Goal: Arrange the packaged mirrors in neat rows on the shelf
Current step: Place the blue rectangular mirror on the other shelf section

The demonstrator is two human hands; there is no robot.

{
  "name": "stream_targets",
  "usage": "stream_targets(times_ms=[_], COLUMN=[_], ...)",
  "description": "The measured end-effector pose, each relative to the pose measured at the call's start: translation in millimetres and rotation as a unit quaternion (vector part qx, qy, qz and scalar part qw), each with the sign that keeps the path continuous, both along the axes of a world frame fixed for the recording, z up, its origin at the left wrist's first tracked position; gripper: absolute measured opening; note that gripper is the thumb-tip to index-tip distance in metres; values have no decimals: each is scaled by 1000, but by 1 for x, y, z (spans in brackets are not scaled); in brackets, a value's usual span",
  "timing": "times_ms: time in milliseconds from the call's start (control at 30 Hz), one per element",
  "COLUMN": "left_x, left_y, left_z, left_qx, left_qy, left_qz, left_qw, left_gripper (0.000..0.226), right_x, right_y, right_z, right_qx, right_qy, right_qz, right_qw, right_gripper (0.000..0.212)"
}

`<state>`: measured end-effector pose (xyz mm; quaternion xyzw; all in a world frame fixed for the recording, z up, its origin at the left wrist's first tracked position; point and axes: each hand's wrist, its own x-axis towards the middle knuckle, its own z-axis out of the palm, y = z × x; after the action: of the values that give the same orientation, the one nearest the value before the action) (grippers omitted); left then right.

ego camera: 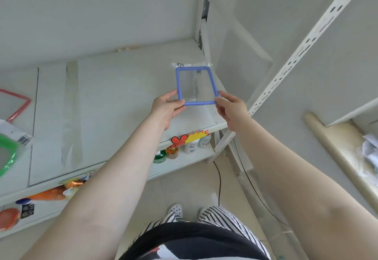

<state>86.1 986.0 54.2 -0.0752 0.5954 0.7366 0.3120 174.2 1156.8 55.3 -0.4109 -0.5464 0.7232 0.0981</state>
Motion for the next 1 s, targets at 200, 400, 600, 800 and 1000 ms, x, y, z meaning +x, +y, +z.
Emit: stream_targets(times_ms=[200,400,600,800,1000], left_x=[-31,-59,-89,-120,-131], left_y=[19,52,78,88,98], left_z=[-3,-10,-43,-74,-93], left_qx=[-3,-50,-127,-201,-275], left_qy=[26,91,143,181,214], left_qz=[7,48,82,79,85], left_qw=[1000,993,978,959,933], left_gripper=[59,55,51,53,50], right_x=[-46,-96,-139,-171,-190], right_y=[34,69,95,104,108], right_z=[-4,-13,-49,-80,-103], right_qx=[-2,28,77,113,165], right_qy=[14,22,20,35,13], right_qz=[71,119,141,153,159], right_qw=[997,992,987,981,973], right_gripper=[43,46,47,47,44])
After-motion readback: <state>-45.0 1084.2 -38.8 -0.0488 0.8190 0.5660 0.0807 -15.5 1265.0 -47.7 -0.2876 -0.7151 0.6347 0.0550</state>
